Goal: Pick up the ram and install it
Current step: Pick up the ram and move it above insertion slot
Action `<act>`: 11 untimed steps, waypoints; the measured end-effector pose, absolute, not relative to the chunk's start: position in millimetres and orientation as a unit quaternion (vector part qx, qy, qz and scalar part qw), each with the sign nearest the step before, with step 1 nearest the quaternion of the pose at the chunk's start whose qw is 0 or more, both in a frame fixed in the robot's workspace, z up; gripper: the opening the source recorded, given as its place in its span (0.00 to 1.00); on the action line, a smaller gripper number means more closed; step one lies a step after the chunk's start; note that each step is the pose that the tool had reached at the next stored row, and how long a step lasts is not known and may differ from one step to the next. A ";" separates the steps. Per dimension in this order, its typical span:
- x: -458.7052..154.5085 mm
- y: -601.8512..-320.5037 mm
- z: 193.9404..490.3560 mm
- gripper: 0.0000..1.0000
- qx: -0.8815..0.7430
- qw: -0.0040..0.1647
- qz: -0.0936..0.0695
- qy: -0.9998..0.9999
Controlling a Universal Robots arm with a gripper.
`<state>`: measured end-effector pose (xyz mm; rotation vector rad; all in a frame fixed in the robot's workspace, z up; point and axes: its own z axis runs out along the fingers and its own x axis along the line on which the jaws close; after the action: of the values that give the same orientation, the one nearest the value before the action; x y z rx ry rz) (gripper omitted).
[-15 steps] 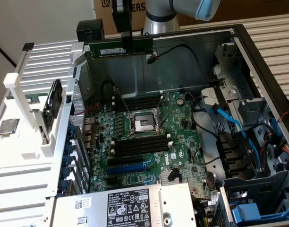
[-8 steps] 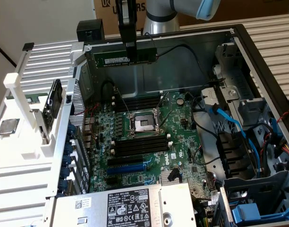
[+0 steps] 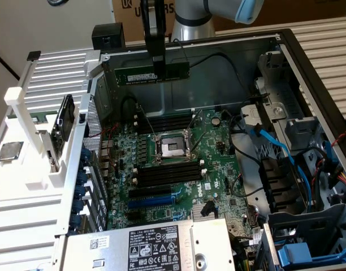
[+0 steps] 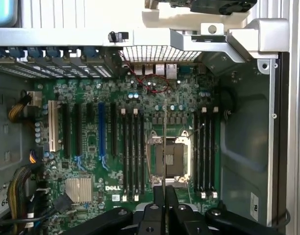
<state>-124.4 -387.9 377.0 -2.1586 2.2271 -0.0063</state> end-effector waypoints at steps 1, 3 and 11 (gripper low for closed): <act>-124.4 -387.9 376.8 0.13 -0.696 0.019 -0.004 0.718; -124.4 -388.0 376.6 0.13 -0.696 0.017 -0.005 0.718; -122.8 -387.8 365.1 0.13 -0.696 0.019 -0.009 0.718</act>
<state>-122.8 -387.8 365.1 -2.1599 2.2278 -0.0286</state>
